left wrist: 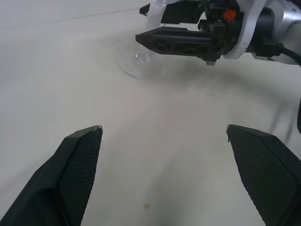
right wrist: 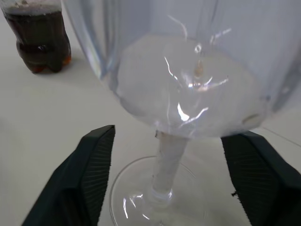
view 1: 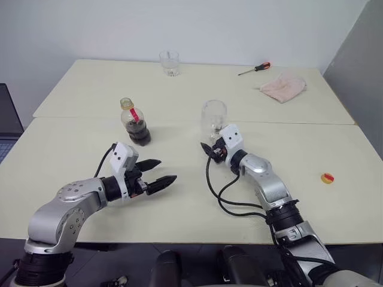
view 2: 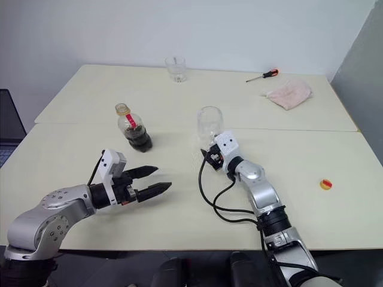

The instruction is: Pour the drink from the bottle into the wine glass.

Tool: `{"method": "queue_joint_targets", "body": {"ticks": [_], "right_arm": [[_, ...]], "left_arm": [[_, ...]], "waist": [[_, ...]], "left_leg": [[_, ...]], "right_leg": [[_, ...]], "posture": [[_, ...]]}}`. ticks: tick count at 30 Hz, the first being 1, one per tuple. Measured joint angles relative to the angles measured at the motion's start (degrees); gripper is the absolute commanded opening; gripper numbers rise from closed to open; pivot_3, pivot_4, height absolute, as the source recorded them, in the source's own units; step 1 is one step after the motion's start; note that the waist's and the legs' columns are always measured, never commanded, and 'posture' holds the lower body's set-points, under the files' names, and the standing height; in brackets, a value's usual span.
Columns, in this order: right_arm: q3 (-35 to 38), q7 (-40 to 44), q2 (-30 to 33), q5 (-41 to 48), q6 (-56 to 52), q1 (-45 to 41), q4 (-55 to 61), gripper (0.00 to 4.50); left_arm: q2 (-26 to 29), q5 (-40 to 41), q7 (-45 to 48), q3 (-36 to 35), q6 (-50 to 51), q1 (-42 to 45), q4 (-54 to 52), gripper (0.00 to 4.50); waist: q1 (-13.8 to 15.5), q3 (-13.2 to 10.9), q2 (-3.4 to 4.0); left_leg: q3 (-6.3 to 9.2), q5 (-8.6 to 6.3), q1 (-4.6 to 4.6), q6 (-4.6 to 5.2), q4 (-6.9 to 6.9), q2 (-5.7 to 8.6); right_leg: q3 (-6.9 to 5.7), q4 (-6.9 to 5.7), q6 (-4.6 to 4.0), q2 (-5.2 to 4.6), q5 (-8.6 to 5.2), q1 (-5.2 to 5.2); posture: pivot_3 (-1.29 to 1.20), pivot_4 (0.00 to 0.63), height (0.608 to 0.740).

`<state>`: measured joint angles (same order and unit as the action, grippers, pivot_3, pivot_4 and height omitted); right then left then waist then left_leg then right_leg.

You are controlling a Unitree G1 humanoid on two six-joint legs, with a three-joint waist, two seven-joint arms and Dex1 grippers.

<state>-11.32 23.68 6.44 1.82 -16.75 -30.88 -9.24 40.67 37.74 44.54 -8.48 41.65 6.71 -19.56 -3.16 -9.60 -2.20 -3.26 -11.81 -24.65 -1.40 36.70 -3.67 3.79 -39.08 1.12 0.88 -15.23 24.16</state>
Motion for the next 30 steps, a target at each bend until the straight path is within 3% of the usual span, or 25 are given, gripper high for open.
{"method": "queue_joint_targets", "body": {"ticks": [6,10,13,16,20,30], "right_arm": [[2.3,8.0,11.8,6.1,-14.0,6.5,15.9,4.47],[9.6,15.9,24.0,15.4,-26.7,9.7,24.9,4.47],[19.6,21.0,32.9,24.7,-35.3,5.4,29.0,4.47],[23.3,23.1,36.2,31.6,-39.8,-2.6,31.7,4.47],[22.7,24.8,38.5,37.9,-43.6,-12.1,33.0,4.47],[15.1,24.7,38.8,40.4,-45.2,-15.7,34.5,4.47]], "left_arm": [[-0.2,-0.6,-1.0,-2.0,-1.4,-1.9,1.5,4.50],[-2.3,-2.5,-4.7,-6.8,-4.5,-7.7,1.6,4.50],[-6.2,-5.9,-9.2,-10.3,-11.0,-8.9,3.3,4.50],[-8.7,-10.4,-12.1,-10.6,-18.2,-6.9,8.6,4.50],[-10.2,-14.6,-14.6,-10.6,-25.1,-3.5,15.4,4.50],[-10.9,-17.9,-16.9,-7.6,-25.8,5.5,21.1,4.50]], "waist": [[0.6,0.0,0.00],[0.8,-0.1,0.08],[0.9,-0.1,0.10],[0.8,-0.1,0.10],[1.1,0.0,-0.02],[1.4,0.0,-0.03]], "left_leg": [[-0.03,0.00,-0.01,0.00,0.01,-0.02],[-0.09,-0.01,-0.01,0.01,0.00,-0.02],[-0.07,-0.01,0.03,0.01,0.03,0.05],[-0.08,-0.01,0.12,0.02,-0.04,0.00],[-0.08,-0.01,0.04,0.02,-0.14,-0.03],[-0.09,-0.01,-0.12,0.02,0.05,0.02]], "right_leg": [[0.01,0.03,0.04,-0.16,-0.03,-0.01],[0.09,0.04,0.18,-0.21,-0.11,0.00],[0.07,0.06,0.24,-0.15,-0.14,-0.03],[0.07,0.04,0.17,-0.02,-0.15,-0.07],[0.03,0.06,-0.11,-0.02,-0.19,-0.03],[-0.11,0.07,-0.01,-0.12,-0.04,-0.02]], "posture": [[0.00,0.150,0.740],[0.00,0.150,0.740],[0.00,0.150,0.740],[0.00,0.150,0.740],[0.00,0.150,0.740],[0.00,0.150,0.740]]}}
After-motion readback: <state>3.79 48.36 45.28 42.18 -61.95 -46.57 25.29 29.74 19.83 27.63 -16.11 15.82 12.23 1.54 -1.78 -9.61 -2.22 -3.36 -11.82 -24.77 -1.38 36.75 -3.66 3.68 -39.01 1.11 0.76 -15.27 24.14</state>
